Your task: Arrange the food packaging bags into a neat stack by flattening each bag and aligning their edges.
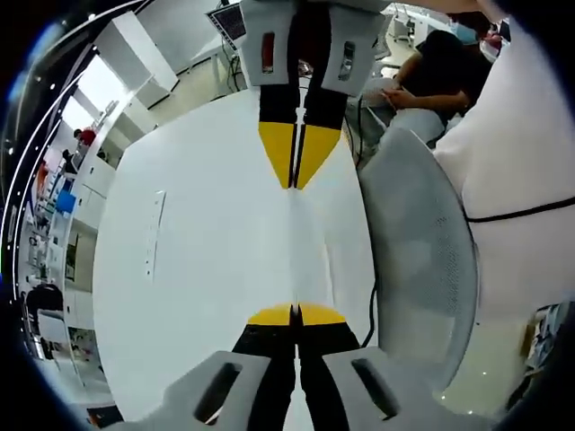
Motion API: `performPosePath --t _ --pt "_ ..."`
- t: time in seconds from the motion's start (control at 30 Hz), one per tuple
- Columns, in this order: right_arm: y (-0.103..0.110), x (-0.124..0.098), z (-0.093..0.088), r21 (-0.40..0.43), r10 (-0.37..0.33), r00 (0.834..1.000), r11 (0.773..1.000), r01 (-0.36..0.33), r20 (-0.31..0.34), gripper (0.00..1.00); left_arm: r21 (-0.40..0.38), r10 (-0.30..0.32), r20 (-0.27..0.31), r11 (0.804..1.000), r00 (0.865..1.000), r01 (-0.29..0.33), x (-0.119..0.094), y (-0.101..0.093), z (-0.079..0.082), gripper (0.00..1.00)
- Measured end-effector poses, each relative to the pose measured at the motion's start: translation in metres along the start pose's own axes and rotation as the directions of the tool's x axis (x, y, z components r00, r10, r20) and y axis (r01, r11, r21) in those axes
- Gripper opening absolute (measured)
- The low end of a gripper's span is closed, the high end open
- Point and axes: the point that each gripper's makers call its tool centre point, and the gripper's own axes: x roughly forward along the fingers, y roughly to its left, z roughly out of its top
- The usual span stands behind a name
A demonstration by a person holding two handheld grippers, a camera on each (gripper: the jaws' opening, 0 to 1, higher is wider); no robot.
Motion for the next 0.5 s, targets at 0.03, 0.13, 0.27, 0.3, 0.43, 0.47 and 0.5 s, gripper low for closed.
performPosePath --t 0.03,0.13,0.27,0.3,0.43,0.47,0.5 --pt "0.0 0.0 0.0 -0.003 0.0 1.0 1.0 0.0 -0.001 0.0 0.002 0.0 -0.001 1.0 1.0 0.0 0.001 0.0 0.001 0.0" --pt "0.001 0.002 0.0 -0.003 -0.006 1.0 1.0 0.006 -0.008 0.0 0.044 -0.016 -0.002 0.999 1.0 0.016 0.005 0.002 0.0 0.0" --pt "0.006 0.003 0.002 -0.005 0.012 1.0 1.0 -0.012 -0.006 0.0 0.033 0.008 -0.016 0.999 1.0 -0.008 0.004 0.009 -0.006 0.0" --pt "0.006 0.004 0.001 -0.026 0.009 1.0 1.0 -0.009 -0.009 0.0 0.026 0.004 -0.013 1.0 1.0 -0.004 0.004 0.006 -0.004 0.0" --pt "0.004 0.005 0.003 -0.009 0.009 1.0 1.0 -0.009 0.006 0.0 0.013 -0.002 -0.019 1.0 1.0 0.002 0.007 0.007 -0.01 0.0" --pt "0.004 0.006 0.004 -0.008 0.01 1.0 1.0 -0.01 0.005 0.02 0.017 0.004 -0.024 1.0 1.0 -0.004 0.006 0.006 -0.009 0.0" --pt "0.003 0.007 0.004 -0.006 0.008 1.0 1.0 -0.008 0.004 0.04 0.015 0.002 -0.021 1.0 1.0 -0.002 0.005 0.005 -0.008 0.0"
